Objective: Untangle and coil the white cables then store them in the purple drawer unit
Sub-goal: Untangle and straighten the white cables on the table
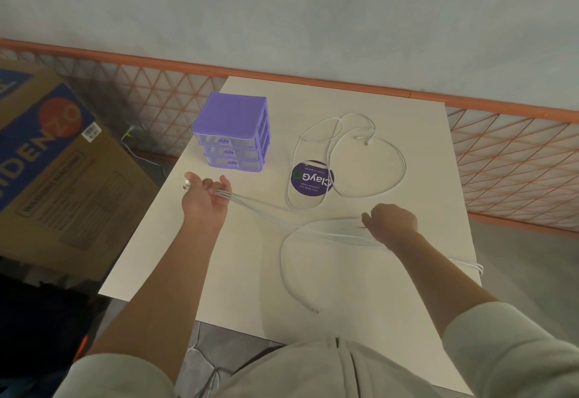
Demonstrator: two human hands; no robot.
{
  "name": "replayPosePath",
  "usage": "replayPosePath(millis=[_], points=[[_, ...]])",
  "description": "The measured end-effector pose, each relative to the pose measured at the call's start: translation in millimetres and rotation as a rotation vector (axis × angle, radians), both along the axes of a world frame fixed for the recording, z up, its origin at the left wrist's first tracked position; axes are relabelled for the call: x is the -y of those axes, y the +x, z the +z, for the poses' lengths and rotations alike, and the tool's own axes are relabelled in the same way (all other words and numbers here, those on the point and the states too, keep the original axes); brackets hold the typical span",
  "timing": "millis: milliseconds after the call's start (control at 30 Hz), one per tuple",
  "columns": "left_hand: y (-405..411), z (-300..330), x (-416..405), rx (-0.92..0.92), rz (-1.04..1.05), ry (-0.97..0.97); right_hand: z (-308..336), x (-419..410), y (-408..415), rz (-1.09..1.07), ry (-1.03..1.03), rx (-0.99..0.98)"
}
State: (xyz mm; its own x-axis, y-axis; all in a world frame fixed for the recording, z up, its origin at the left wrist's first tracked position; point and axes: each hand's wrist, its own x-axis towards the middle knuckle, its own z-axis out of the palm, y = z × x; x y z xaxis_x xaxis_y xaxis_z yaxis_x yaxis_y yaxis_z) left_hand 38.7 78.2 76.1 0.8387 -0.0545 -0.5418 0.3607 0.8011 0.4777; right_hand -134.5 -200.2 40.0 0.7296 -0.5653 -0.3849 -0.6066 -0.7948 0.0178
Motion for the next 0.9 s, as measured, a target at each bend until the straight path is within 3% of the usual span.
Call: replayPosePath(millis=[133,300,433,633,733,900], points=[[-4.9,-0.2,9.9,-0.018,-0.01,0.0,-0.9,-22.4,11.3,0.027,0.162,0.045],[-3.1,4.4,17.3,-0.019,-0.008,-0.027,15.9,-82.8,37.9,0.168,0.646,0.385],[-2.8,8.3,24.2,-0.015,-0.012,-0.087,27.0,-125.2,55.3,0.293,0.783,0.504],[4.0,18.8,20.5,-0.026,0.01,-0.206,29.3,-129.0,61.9,0.134,0.986,0.63],[7.4,20.7,19.2,-0.049,0.043,-0.237,32.5,-121.8,57.1,0.117,0.958,0.648],[18.8,18.5,10.5,-0.057,0.079,-0.173,26.7,-93.1,43.0,0.099,0.64,0.603]])
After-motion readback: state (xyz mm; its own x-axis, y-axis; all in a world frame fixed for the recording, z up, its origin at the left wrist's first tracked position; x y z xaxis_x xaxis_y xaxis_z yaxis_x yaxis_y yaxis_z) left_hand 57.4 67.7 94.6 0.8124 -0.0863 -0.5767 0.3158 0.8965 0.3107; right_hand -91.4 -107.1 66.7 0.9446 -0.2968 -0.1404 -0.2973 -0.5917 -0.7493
